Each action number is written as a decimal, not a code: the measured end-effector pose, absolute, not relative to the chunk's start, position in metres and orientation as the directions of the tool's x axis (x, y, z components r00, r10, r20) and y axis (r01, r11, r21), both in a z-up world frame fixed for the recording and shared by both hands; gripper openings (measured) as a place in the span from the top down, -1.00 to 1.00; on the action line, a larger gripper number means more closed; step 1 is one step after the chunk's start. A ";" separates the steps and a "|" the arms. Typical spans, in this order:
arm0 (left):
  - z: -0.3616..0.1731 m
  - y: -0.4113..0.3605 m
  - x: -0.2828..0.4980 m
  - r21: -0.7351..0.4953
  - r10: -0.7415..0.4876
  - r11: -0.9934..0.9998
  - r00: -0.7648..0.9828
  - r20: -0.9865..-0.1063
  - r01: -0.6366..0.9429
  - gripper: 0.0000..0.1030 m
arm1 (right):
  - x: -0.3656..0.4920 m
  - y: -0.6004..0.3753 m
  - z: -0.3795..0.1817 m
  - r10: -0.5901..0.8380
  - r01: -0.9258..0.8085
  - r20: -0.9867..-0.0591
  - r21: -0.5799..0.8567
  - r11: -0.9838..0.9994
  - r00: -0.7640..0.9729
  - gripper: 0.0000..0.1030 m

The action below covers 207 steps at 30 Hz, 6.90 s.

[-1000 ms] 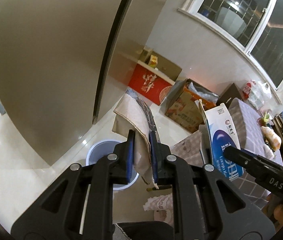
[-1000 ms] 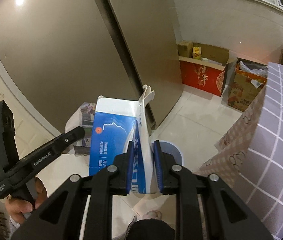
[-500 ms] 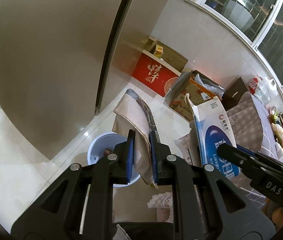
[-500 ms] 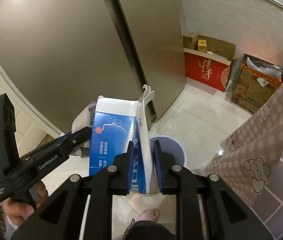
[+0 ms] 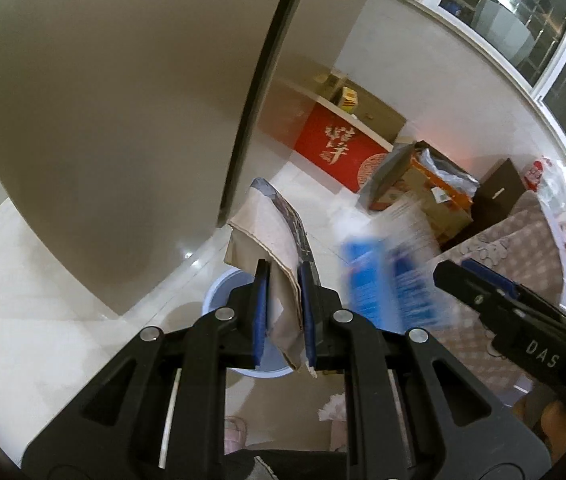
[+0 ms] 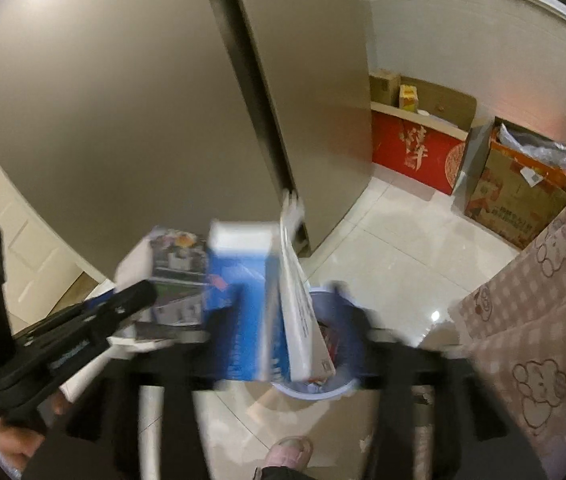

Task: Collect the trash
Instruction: 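Open both grippers over the blue bin to drop the box and newspaper, then move both tools to the table and grasp the white bottle with the left gripper, then grasp the green wrapper with the right gripper while the left lifts the white bottle, then carry the bottle and wrapper to the blue bin and open both grippers, then move to the table and grasp the white-orange plastic bag with the right gripper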

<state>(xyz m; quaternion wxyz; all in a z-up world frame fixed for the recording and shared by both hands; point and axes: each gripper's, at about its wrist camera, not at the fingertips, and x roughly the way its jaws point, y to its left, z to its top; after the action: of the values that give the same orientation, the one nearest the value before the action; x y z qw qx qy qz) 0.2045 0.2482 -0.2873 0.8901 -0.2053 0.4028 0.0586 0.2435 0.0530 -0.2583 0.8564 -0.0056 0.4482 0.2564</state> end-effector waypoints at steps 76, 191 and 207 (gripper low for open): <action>-0.161 -0.111 0.181 -0.064 -0.239 0.959 0.665 -0.707 0.277 -0.62 | 0.120 -0.319 -0.143 0.099 0.036 -0.643 0.193 0.981 0.760 -0.70; -0.259 0.197 0.223 -0.244 -0.106 0.959 0.614 -0.782 -0.146 0.51 | 0.224 0.012 -0.232 0.423 -0.435 -0.749 0.199 0.878 0.510 -0.27; -0.245 0.194 0.231 -0.200 -0.016 0.957 0.650 -0.759 -0.211 -0.41 | 0.228 -0.019 -0.217 0.401 -0.359 -0.692 0.215 0.908 0.601 -0.36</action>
<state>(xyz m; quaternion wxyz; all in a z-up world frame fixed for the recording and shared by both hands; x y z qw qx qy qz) 0.2315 0.1940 -0.2451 0.8981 -0.1364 0.4145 0.0542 0.2284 -0.0190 -0.2175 0.8943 0.0266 0.3930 0.2124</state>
